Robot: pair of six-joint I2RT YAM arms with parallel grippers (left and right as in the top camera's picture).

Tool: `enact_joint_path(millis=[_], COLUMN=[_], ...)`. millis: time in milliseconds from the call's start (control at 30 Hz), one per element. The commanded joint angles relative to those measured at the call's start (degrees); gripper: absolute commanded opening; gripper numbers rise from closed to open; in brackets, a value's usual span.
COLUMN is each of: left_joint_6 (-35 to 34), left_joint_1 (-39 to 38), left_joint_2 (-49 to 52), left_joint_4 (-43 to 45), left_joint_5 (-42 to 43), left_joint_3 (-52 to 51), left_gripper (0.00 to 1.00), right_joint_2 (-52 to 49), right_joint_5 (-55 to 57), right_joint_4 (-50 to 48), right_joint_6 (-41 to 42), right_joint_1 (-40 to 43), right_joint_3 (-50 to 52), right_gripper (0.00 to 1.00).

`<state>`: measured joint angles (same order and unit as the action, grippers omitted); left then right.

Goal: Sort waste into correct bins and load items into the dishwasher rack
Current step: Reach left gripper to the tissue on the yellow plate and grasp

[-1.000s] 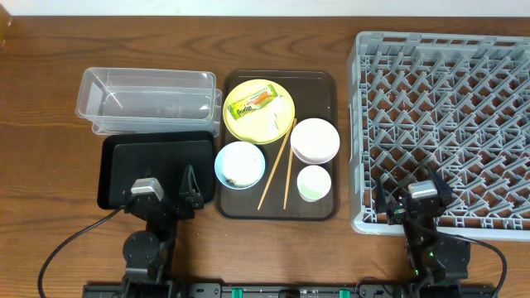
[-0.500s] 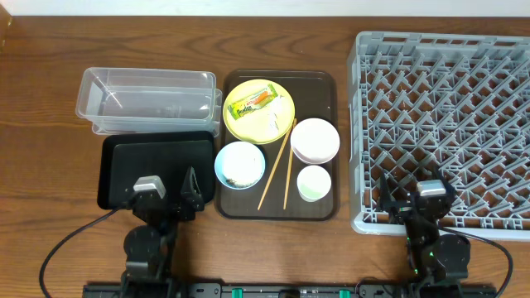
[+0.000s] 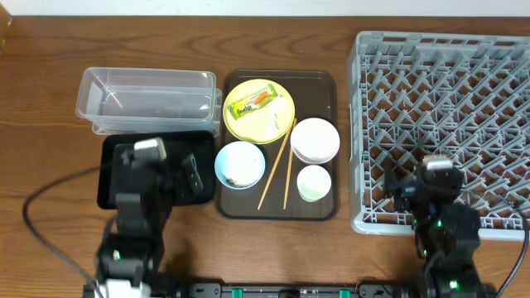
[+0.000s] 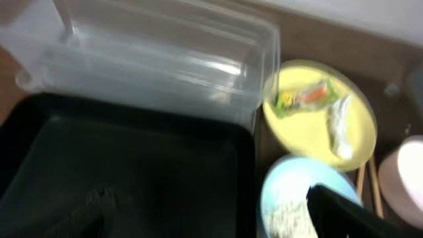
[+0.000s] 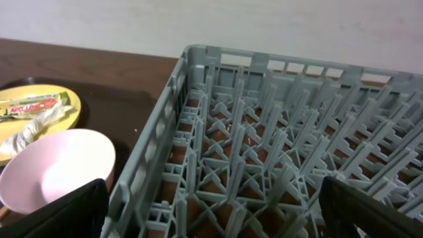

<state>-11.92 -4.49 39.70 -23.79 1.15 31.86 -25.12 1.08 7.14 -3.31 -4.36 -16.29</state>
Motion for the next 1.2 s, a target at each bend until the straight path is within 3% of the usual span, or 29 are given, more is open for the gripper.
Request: enact_joint_path(millis=[0, 200, 400, 633, 1167], left_joint_6=[0.57, 0.57, 0.52, 0.55, 4.87], left_joint_1=[0.35, 0.35, 0.35, -0.04, -10.91], left_joint_2=[8.94, 22.73, 26.6, 27.02, 46.73], left_joint_4=[-7.91, -26.45, -27.47, -16.35, 8.44], left_joint_5=[3.26, 2.27, 4.7, 12.87, 9.55], left_joint_3=[9.44, 25.53, 27.52, 27.52, 33.16], left_gripper=[0.93, 0.93, 0.93, 0.92, 0.91], right_joint_2=[-7.43, -20.11, -25.05, -25.05, -25.14], right_joint_5=[0.13, -0.17, -7.61, -9.03, -8.87], right_joint_4=[1.9, 9.35, 11.15, 8.94, 9.16], right_joint_6=[0.92, 0.94, 0.96, 0.94, 0.94], right_joint_1=[0.44, 0.44, 0.44, 0.44, 0.44], right_joint_3=[-6.12, -16.02, -19.17, -19.17, -19.17], right_gripper=[0.99, 0.99, 0.99, 0.99, 0.99])
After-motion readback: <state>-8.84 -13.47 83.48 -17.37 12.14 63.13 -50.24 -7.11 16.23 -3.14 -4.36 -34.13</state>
